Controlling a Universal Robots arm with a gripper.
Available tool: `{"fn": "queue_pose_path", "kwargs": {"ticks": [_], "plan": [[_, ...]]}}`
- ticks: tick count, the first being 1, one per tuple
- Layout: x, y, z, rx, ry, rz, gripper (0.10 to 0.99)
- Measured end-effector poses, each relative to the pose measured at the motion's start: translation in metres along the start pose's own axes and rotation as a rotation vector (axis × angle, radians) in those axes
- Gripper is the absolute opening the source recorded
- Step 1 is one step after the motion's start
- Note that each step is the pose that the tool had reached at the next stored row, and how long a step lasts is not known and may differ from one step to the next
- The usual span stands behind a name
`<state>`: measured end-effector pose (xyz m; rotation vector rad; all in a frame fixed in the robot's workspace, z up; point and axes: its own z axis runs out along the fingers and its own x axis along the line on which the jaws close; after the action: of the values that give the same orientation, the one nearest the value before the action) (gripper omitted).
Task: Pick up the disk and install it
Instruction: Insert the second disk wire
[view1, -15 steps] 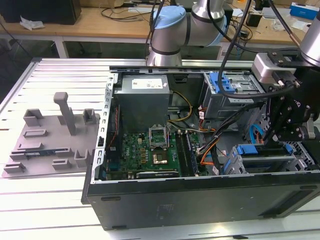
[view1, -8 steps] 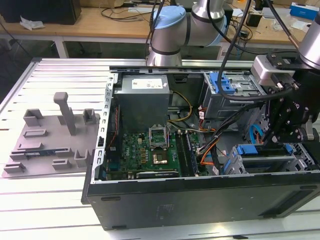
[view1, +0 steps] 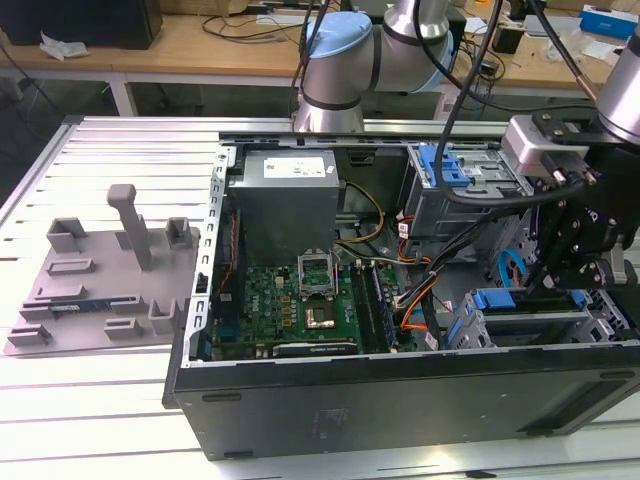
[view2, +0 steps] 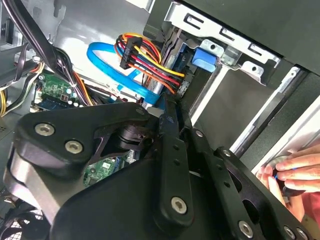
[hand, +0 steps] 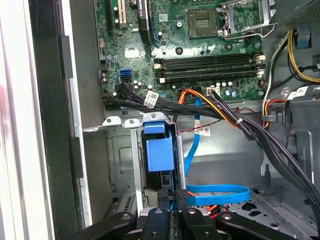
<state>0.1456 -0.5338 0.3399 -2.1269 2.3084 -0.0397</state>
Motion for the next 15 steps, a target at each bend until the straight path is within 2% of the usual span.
{"fn": "queue_pose_path", "kwargs": {"ticks": [1, 2, 3, 4, 5, 6, 11, 12, 13, 15], "plan": [[0.0, 0.0001, -0.0002, 0.0, -0.0004, 0.0, 0.161], [0.0001, 0.0, -0.0052, 0.0, -0.0006, 0.0, 0.231], [0.0002, -0.0001, -0.0124, 0.0, -0.0004, 0.0, 0.231], [0.0003, -0.0002, -0.0191, 0.0, -0.0004, 0.0, 0.298], [0.0002, -0.0004, -0.0272, 0.0, -0.0001, 0.0, 0.298], [0.0, -0.0004, -0.0306, 0.0, 0.0002, 0.0, 0.298], [-0.0002, -0.0004, -0.0307, 0.0, 0.0007, 0.0, 0.298], [-0.0002, -0.0004, -0.0307, 0.0, 0.0007, 0.0, 0.157], [-0.0002, -0.0004, -0.0307, 0.0, 0.0008, 0.0, 0.106], [-0.0002, -0.0004, -0.0307, 0.0, 0.0009, 0.0, 0.106]]}}
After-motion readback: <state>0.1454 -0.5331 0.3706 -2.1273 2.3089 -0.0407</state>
